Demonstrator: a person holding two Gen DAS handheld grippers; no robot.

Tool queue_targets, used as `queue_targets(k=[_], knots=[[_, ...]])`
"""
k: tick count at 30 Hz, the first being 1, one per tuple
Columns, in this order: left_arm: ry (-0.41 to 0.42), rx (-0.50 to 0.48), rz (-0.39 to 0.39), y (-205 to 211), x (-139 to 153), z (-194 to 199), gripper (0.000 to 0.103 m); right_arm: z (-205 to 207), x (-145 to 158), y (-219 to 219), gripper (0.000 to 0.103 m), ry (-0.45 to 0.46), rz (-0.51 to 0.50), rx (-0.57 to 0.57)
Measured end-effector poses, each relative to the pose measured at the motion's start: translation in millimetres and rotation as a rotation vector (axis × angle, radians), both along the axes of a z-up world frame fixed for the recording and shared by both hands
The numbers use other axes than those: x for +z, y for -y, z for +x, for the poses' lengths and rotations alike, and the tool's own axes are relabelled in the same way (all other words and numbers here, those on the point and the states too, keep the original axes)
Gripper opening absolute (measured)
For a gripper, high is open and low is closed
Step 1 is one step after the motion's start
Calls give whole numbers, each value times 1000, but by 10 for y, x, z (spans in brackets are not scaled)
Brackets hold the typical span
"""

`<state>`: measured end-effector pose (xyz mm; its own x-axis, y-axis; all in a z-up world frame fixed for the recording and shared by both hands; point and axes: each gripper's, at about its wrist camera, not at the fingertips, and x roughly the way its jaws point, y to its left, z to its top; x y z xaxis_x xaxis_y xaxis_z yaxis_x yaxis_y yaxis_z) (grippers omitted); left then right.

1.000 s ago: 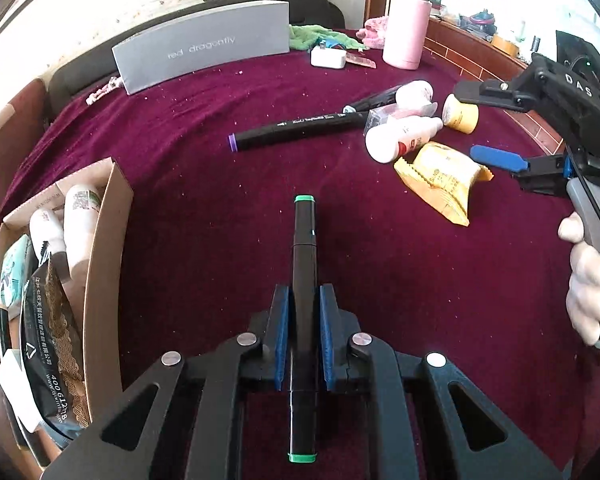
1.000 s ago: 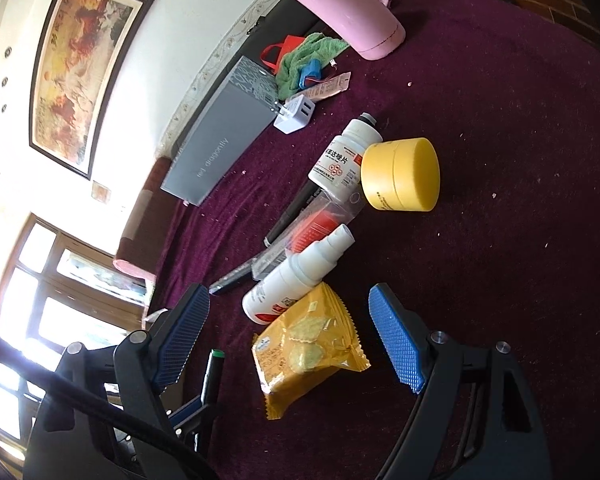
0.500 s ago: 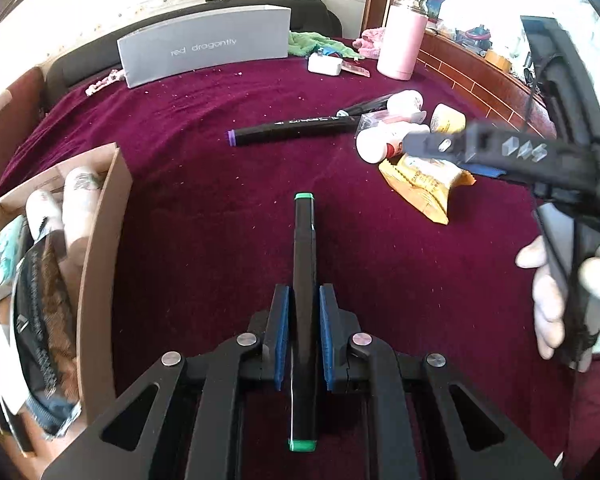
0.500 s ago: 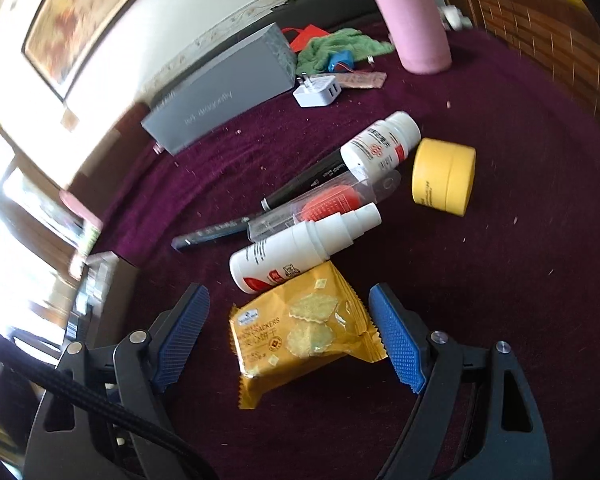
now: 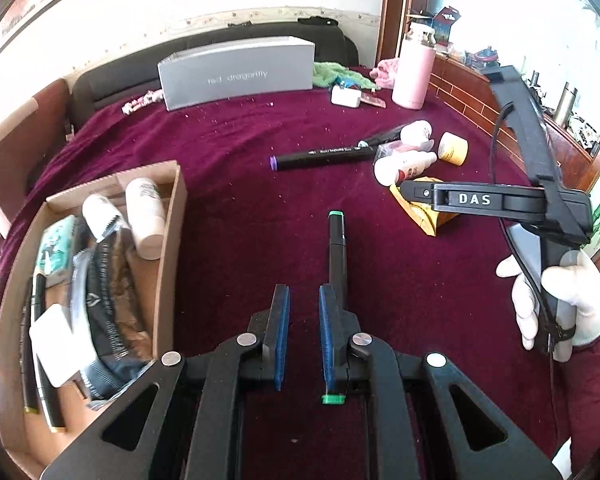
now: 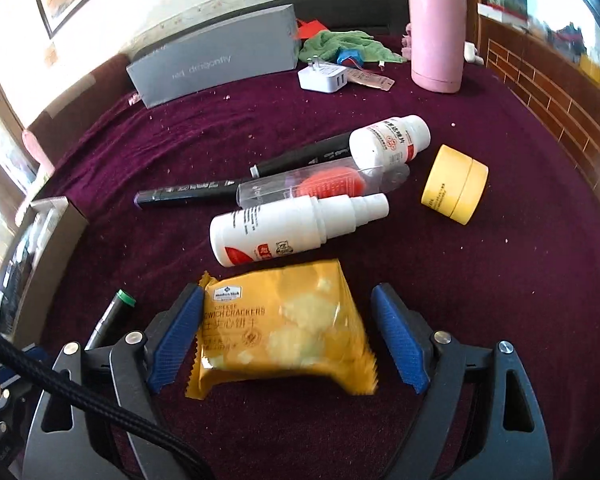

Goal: Organize objects
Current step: 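Grasp the green-capped black marker with the left tool while the right tool grasps the yellow cracker packet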

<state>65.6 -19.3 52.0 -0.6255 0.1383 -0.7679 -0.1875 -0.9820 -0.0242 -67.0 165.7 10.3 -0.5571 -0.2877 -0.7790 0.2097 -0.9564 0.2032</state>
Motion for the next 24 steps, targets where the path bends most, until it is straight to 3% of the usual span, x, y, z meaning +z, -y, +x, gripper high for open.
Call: queue_targets(k=[9,16,20,24], knots=[[-33,17,11,158,136,154,12,28,2,81,89,4,34,13],[-46,15,14,193,176,220,12,75,-42,368,91,1,242,22],[-46,14,25,232,177,242,12,157,24,397,45,9,228,13],[-49,13,35,276,183,282,12,249,58,389,37,21,209,19]])
